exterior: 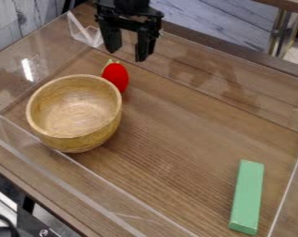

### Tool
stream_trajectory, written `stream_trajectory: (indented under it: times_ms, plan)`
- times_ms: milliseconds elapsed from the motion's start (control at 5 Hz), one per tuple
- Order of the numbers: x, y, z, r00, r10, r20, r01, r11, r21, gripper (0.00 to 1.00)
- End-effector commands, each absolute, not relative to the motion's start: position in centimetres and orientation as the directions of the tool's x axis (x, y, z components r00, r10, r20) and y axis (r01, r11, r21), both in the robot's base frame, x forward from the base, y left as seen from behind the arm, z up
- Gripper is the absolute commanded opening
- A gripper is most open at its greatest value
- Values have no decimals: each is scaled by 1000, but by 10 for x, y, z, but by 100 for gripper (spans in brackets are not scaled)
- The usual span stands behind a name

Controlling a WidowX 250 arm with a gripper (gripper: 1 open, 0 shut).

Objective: Move the red fruit to the right

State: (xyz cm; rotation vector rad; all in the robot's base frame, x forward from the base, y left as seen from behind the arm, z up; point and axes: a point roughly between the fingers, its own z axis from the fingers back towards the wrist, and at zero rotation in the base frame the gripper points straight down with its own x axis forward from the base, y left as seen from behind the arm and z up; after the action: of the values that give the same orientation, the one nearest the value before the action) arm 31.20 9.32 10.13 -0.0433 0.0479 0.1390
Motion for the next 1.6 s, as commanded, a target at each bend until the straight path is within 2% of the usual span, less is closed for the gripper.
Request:
stream_trajectory:
  times_ms: [0,1000,1400]
  plan:
    - [319,98,116,982,191,14,-190,981,-37,100]
    - [324,98,84,964,265,12,-264,964,-41,100]
    - [326,101,101,954,300,11,-299,953,-56,100]
